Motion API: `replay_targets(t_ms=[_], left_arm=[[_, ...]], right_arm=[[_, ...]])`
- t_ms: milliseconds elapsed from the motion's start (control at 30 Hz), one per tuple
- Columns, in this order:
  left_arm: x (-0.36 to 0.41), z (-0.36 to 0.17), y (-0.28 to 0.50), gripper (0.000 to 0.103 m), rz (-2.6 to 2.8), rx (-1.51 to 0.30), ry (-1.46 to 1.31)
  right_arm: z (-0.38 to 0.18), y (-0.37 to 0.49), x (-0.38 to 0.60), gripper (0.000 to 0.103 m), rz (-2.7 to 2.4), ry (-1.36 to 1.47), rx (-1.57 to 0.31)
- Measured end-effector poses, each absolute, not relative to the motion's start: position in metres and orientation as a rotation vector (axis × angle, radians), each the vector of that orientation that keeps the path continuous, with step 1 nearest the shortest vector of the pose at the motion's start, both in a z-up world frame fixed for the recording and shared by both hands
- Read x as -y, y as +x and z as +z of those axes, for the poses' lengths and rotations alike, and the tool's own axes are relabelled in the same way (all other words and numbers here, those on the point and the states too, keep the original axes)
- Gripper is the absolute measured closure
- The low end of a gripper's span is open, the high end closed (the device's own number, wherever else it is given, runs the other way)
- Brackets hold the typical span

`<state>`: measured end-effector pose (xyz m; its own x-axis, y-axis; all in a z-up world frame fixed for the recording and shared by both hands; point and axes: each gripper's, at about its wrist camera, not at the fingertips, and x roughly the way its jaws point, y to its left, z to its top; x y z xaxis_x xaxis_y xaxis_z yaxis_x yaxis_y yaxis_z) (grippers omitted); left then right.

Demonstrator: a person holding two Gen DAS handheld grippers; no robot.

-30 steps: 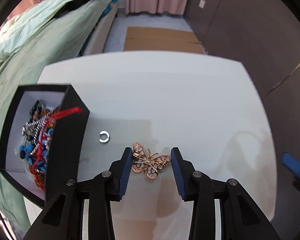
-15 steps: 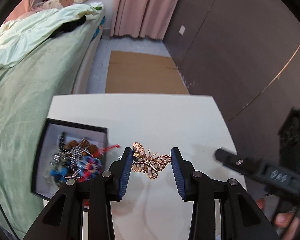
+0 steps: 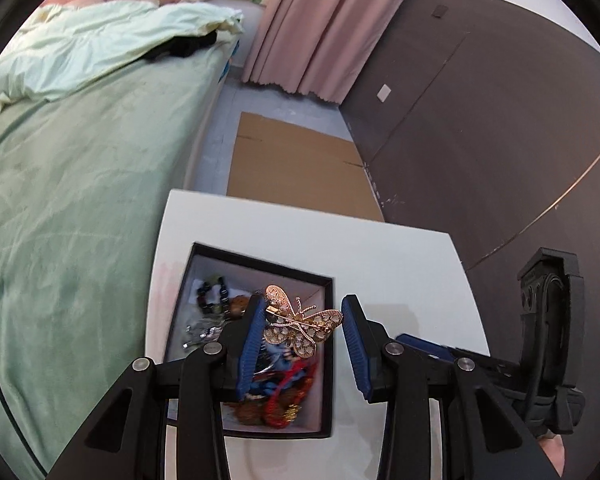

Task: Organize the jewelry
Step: 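Grasp the butterfly brooch with the left tool and drop it into the box, then grasp the small silver ring with the right tool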

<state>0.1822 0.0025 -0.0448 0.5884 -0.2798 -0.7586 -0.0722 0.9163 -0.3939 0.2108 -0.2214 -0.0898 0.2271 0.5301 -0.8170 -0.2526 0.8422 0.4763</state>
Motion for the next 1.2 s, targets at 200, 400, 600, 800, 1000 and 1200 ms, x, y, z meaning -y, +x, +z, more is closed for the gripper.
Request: replay_targets(t_ms=[200, 400, 600, 800, 1000, 1200], left_arm=[[-0.014, -0.056, 0.185, 0.062, -0.137, -0.982, -0.443], [-0.030, -0.064, 0.193, 0.061, -0.147, -1.009, -0.544], [-0.047, -0.058, 0.195, 0.038, -0.118, -0.983, -0.599], [-0.070, -0.044, 0.193, 0.037, -0.091, -0.915, -0.655], [-0.094, -0.036, 0.187, 0.037, -0.053, -0.865, -0.700], [-0.103, -0.037, 0.187, 0.037, -0.039, -0.871, -0.718]], right_arm=[[-0.091, 0.213, 0.199, 0.065, 0.588, 0.154, -1.225], [-0.096, 0.217, 0.190, 0.068, 0.604, 0.088, -1.229], [-0.100, 0.219, 0.175, 0.069, 0.664, 0.006, -1.217], [-0.104, 0.214, 0.158, 0.073, 0.681, -0.110, -1.193], [-0.101, 0.210, 0.151, 0.085, 0.663, -0.218, -1.151], [-0.099, 0.208, 0.150, 0.092, 0.647, -0.255, -1.163]])
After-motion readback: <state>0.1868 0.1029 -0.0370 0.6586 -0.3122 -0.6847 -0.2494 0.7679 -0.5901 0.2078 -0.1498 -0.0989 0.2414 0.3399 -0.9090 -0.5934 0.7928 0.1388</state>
